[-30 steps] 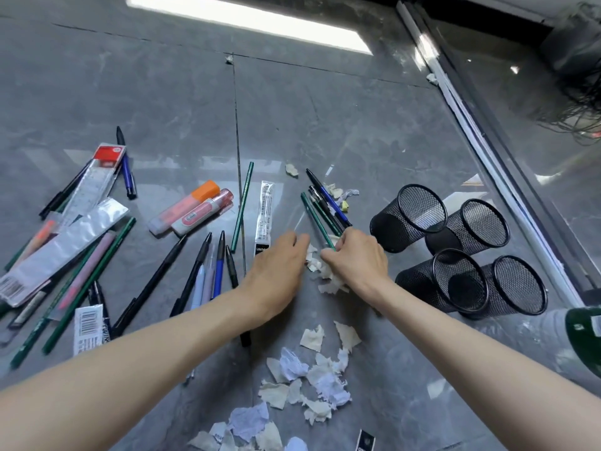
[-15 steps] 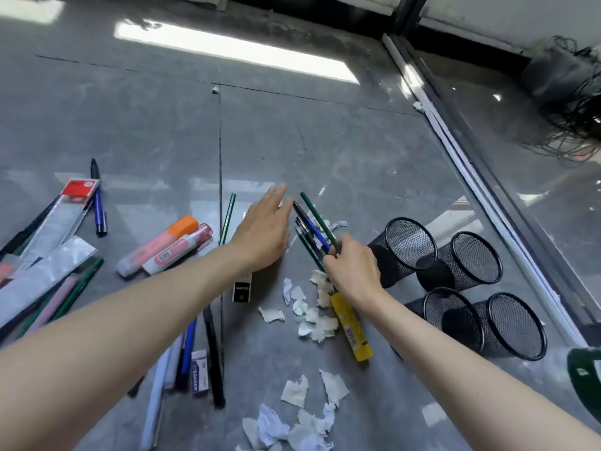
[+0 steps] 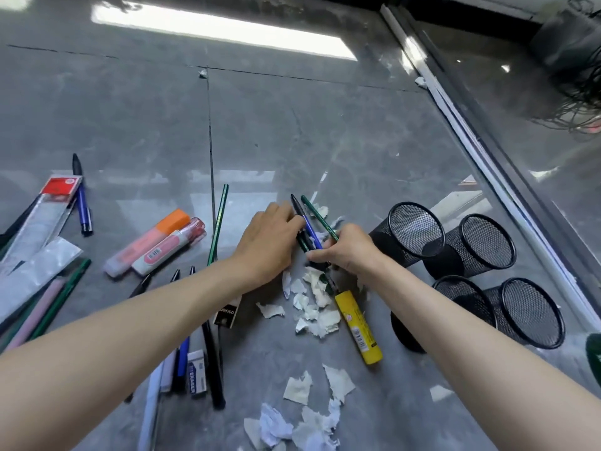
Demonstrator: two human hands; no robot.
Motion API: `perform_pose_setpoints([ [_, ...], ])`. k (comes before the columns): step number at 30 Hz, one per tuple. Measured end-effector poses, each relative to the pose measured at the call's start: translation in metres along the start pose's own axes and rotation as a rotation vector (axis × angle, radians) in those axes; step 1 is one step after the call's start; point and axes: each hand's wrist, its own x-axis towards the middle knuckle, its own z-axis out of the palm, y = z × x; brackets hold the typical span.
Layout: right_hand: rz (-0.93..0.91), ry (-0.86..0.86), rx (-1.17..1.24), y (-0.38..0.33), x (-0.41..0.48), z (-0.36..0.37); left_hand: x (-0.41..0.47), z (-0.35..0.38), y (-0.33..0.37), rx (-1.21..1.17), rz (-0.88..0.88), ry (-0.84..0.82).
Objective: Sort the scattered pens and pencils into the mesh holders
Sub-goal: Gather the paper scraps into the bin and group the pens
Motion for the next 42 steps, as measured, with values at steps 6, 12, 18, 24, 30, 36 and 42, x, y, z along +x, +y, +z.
perform_pose_setpoints([
  [6,0.083,0.008,0.035,0.001,-0.003,0.002,0.003,0.002,0.001,-0.063,-0.046,0.006],
  [12,0.007,-0.028,-0.004,0.018,-0.014,-0.009,0.010,0.001,-0.012,-0.045,0.004,-0.119],
  [18,-0.129,0.137,-0.304,0.018,-0.020,-0.002,0.017,-0.012,-0.013,0.243,0.462,-0.151],
  [24,-0.087,-0.028,-0.267,0.022,-0.017,-0.003,0.025,-0.018,-0.011,0.205,0.504,-0.259],
  [30,-0.048,0.028,0.120,0.015,-0.026,-0.008,0.018,-0.001,-0.022,-0.278,-0.042,0.050],
  [36,-0.018,0.115,0.114,0.016,-0.043,-0.009,0.038,0.015,0.006,-0.313,-0.005,-0.264],
  [42,-0.013,0.183,0.270,0.035,-0.058,-0.003,0.050,0.025,0.033,-0.356,0.153,-0.136],
])
